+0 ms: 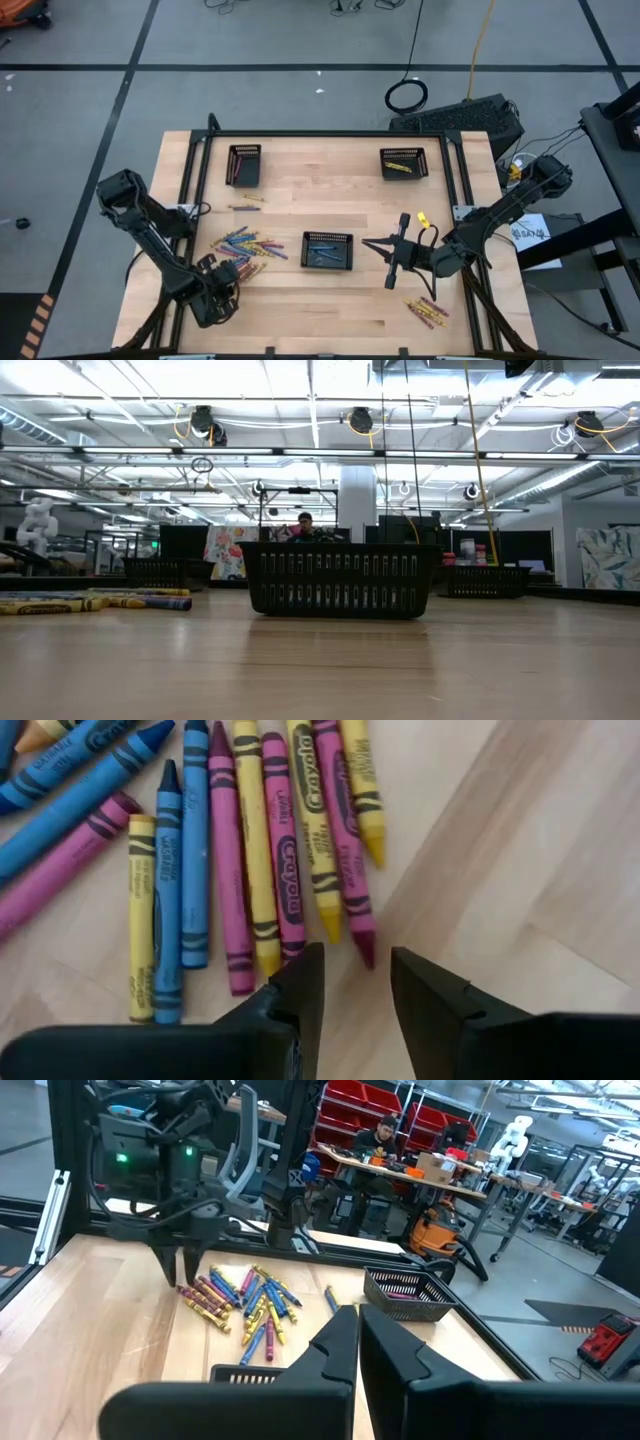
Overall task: Sort crayons
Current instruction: Put the pink crayon into the top left black bin
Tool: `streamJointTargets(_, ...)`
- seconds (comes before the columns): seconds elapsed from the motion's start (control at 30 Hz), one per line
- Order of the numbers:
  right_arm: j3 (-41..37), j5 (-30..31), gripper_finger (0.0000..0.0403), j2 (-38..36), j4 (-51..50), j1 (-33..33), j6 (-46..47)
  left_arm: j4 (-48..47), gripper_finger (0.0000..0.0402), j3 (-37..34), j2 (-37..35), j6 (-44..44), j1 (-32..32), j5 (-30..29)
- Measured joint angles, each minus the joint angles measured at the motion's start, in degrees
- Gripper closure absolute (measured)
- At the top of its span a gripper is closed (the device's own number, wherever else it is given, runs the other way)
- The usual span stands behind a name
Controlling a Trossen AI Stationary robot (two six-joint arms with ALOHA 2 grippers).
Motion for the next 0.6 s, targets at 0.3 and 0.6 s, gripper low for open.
streamJointTargets(0.3,0.00,0.00,0.0403,0.00,0.02,0.00,0.00,3.43,0.0292,-2.35,-0.13,0.96,-0.13,-1.48)
streamJointTargets(0.6,0.00,0.00,0.0403,0.00,0.02,0.07,0.00,3.45,0.0394,-2.39,-0.11,1.28,-0.41,-1.70)
